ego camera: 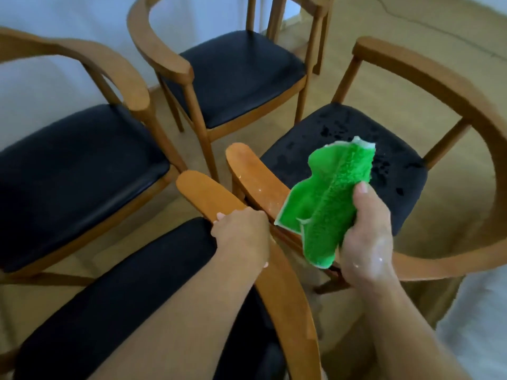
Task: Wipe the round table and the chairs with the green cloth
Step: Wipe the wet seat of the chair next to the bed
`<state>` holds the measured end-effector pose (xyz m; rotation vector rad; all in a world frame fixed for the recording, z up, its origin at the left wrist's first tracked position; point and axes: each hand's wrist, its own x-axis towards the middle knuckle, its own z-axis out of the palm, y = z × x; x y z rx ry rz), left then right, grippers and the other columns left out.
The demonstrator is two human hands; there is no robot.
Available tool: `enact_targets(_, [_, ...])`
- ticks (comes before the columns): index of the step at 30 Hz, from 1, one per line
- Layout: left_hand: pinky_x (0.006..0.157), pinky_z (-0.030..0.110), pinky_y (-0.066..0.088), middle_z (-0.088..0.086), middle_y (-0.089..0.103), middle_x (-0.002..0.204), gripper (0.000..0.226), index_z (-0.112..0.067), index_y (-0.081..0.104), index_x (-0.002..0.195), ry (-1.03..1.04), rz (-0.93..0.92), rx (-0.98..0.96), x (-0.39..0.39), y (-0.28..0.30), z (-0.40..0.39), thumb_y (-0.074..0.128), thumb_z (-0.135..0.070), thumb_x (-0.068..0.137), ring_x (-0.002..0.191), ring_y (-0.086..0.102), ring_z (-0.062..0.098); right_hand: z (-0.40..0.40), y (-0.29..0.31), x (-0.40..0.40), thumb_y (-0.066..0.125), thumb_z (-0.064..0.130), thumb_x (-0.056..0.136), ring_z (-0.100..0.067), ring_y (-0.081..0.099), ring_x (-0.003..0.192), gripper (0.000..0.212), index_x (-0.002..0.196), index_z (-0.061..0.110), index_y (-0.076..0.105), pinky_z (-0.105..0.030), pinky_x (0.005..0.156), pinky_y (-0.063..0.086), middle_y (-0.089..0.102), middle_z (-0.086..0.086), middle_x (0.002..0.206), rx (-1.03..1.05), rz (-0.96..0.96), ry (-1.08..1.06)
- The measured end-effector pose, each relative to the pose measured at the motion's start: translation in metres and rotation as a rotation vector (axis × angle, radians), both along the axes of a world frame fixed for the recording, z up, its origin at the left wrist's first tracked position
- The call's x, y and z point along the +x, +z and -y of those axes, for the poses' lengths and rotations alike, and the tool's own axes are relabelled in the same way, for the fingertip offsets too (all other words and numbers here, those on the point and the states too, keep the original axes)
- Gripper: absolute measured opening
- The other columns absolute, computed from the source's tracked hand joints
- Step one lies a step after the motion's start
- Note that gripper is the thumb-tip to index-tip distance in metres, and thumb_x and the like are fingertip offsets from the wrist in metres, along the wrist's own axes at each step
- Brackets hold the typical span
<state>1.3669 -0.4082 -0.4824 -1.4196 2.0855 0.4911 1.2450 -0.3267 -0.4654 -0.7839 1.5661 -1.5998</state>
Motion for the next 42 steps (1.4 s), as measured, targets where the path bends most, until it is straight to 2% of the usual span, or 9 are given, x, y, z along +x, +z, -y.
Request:
enact_targets(3, [0.097,0.052,0.041,0.015,0.057,0.12,0.042,-0.011,0.056,0.119,0.095,0.056,0.04,-0.006,-0.001,0.002,0.074,-0.019,0.082,0.121,0.049,0.04,0.057,0.011,-0.024,0.033,0.055,0.092,-0.027,0.063,0.075,0.047,0.089,0.019,0.063,-0.037,0.063,0.053,0.066,-0.01,0.084,-0.006,-0.211,0.319])
enact_targets(5, [0.101,0.052,0.038,0.018,0.054,0.126,0.037,-0.011,0.056,0.118,0.157,0.073,0.075,-0.008,-0.002,0.002,0.071,-0.016,0.084,0.129,0.039,0.044,0.094,-0.003,-0.023,0.028,0.053,0.097,-0.008,0.062,0.097,0.041,0.106,0.035,0.063,-0.022,0.085,0.046,0.067,0.011,0.104,0.085,-0.389,0.54])
enact_targets(8, [0.102,0.05,0.037,0.02,0.051,0.129,0.035,-0.01,0.056,0.117,0.191,0.084,0.08,-0.011,-0.001,0.001,0.069,-0.012,0.085,0.134,0.032,0.045,0.135,-0.048,-0.005,0.019,0.038,0.105,-0.023,0.006,0.149,0.049,0.152,0.027,0.028,-0.037,0.12,0.005,0.016,-0.003,0.162,0.29,-0.899,0.944])
enact_targets(10, [0.102,0.051,0.036,0.024,0.046,0.135,0.04,-0.008,0.054,0.122,0.193,0.1,0.08,-0.013,0.001,0.0,0.069,-0.008,0.085,0.135,0.028,0.047,0.152,-0.069,0.006,0.016,0.041,0.104,-0.028,-0.009,0.149,0.052,0.154,0.036,0.008,-0.052,0.119,0.011,-0.009,0.0,0.163,0.358,-1.127,1.025])
enact_targets(16, [0.104,0.053,0.034,0.03,0.033,0.145,0.049,-0.004,0.047,0.13,0.172,0.151,0.103,-0.015,-0.003,0.0,0.066,-0.001,0.086,0.138,0.016,0.051,0.195,-0.079,0.025,0.023,0.05,0.099,-0.036,0.006,0.146,0.049,0.147,0.05,0.013,-0.058,0.102,0.035,-0.008,0.01,0.161,0.361,-1.169,0.926])
enact_targets(22, [0.105,0.049,0.032,0.029,0.023,0.149,0.047,-0.005,0.042,0.134,0.175,0.088,0.093,-0.004,-0.007,-0.005,0.061,-0.013,0.092,0.141,0.013,0.047,0.098,-0.075,-0.002,0.023,0.054,0.09,-0.043,0.014,0.139,0.057,0.145,0.054,0.008,-0.055,0.085,0.05,-0.015,0.01,0.16,0.272,-1.407,1.012])
enact_targets(27, [0.107,0.052,0.028,0.033,0.005,0.153,0.056,0.001,0.029,0.144,0.172,0.088,0.106,-0.002,-0.008,-0.008,0.054,-0.012,0.095,0.141,0.009,0.048,0.015,-0.061,-0.037,0.08,0.044,0.052,-0.055,0.045,0.122,0.101,0.143,0.044,0.038,-0.056,0.054,0.054,0.032,-0.007,0.155,0.443,-1.541,1.103])
enact_targets(33, [0.108,0.052,0.024,0.036,-0.002,0.152,0.067,0.006,0.013,0.147,0.228,0.137,0.162,-0.008,-0.014,-0.005,0.052,-0.008,0.094,0.141,0.007,0.049,0.044,-0.07,-0.024,0.059,0.044,0.081,-0.044,0.013,0.137,0.106,0.134,0.058,-0.032,-0.053,0.089,0.05,-0.049,0.007,0.145,0.425,-1.36,1.027])
enact_targets(42, [0.108,0.051,0.028,0.032,0.002,0.154,0.066,0.001,0.019,0.148,0.167,0.197,0.19,0.004,-0.013,-0.005,0.052,-0.024,0.097,0.142,0.011,0.045,0.124,-0.079,0.006,0.028,0.053,0.096,-0.047,0.014,0.138,0.059,0.148,0.046,0.0,-0.055,0.089,0.048,-0.015,0.008,0.16,0.234,-1.463,0.997])
